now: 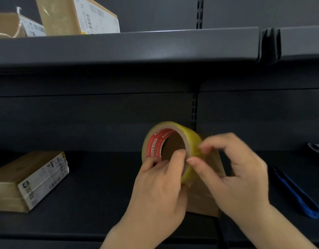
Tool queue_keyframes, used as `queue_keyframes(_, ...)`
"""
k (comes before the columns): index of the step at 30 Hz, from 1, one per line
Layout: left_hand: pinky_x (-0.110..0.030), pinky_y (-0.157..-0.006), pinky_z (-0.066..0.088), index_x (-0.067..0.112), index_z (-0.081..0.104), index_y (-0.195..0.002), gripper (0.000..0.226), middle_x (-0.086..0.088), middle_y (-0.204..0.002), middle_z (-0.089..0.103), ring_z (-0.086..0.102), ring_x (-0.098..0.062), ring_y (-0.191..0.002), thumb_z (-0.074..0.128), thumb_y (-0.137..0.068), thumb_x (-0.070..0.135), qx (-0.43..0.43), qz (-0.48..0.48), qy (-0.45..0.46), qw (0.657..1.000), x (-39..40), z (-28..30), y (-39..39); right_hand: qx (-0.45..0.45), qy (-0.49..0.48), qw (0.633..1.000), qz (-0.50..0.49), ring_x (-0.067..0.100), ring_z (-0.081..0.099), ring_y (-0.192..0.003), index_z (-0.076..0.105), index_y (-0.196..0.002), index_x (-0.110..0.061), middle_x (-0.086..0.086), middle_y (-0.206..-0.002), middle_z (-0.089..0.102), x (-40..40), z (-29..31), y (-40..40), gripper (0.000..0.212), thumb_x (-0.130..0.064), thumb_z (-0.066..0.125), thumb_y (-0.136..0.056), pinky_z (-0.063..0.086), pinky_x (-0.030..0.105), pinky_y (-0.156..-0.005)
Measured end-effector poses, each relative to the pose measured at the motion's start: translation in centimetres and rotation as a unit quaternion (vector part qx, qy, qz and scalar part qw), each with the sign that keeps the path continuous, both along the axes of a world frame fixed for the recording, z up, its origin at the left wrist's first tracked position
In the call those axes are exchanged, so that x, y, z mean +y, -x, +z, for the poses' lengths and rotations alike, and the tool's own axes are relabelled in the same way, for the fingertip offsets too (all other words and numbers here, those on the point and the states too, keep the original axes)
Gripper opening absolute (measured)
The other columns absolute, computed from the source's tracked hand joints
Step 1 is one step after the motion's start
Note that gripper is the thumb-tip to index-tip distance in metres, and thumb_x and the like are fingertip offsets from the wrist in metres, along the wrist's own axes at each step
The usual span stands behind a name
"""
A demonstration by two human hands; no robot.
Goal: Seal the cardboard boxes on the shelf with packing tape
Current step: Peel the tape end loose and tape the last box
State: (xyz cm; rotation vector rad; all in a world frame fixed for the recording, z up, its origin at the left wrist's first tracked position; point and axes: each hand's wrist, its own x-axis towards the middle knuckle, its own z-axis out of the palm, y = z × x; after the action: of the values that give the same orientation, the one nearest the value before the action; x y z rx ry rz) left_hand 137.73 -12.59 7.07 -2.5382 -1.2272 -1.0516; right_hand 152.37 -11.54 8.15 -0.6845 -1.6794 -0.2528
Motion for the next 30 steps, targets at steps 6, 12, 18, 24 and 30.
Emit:
queue_keyframes(6,-0.011,-0.088,0.035,0.026,0.033,-0.114,0.047,0.012,-0.087,0.068,0.062,0.0,-0.079,0.059,-0.075,0.019,-0.028,-0.011,-0.003,1.0,-0.5,-0.1,0.2,0.017,0.002,1.0,0.005,0.01,0.059,-0.106,0.059,-0.108,-0.016,-0.006,-0.111,0.06,0.0,-0.7,0.0,0.03,-0.032,0.057,-0.083,0.051,0.037,-0.089)
queue_keyframes(12,-0.01,-0.086,0.032,0.027,0.035,-0.113,0.048,0.013,-0.087,0.068,0.061,0.0,-0.081,0.063,-0.073,0.024,-0.036,-0.01,-0.002,0.999,-1.0,-0.3,0.1,0.037,0.017,0.998,0.039,0.003,0.063,-0.094,0.065,-0.093,-0.019,-0.008,-0.097,0.066,-0.3,0.0,-0.5,0.017,-0.027,0.063,-0.078,0.052,0.022,-0.082)
queue_keyframes(18,-0.008,-0.085,0.03,0.027,0.038,-0.109,0.047,0.013,-0.086,0.069,0.057,-0.002,-0.087,0.065,-0.071,0.027,-0.022,-0.01,-0.013,1.0,-1.4,-0.4,0.2,-0.037,0.117,0.986,0.115,0.003,0.061,-0.088,0.065,-0.084,-0.029,-0.015,-0.085,0.063,-0.6,2.2,-2.1,0.01,-0.033,0.063,-0.075,0.049,0.013,-0.077)
queue_keyframes(24,-0.008,-0.077,0.035,0.031,0.035,-0.107,0.046,0.019,-0.085,0.062,0.044,0.008,-0.098,0.064,-0.072,0.029,-0.045,-0.03,0.005,0.999,-1.9,-0.3,-0.1,-0.119,0.193,0.963,0.144,0.009,0.058,-0.088,0.063,-0.078,-0.029,-0.01,-0.09,0.059,-0.3,3.7,-3.0,0.009,-0.038,0.059,-0.077,0.046,0.014,-0.076)
queue_keyframes(30,-0.014,-0.083,0.042,0.05,0.026,-0.102,0.049,0.032,-0.089,0.053,0.042,0.016,-0.102,0.063,-0.079,0.029,-0.104,-0.063,0.047,0.991,-1.9,-0.5,-0.1,-0.103,0.141,0.978,0.118,0.001,0.056,-0.093,0.061,-0.095,-0.027,-0.016,-0.094,0.058,-0.3,2.7,-2.5,0.016,-0.032,0.056,-0.081,0.045,0.011,-0.079)
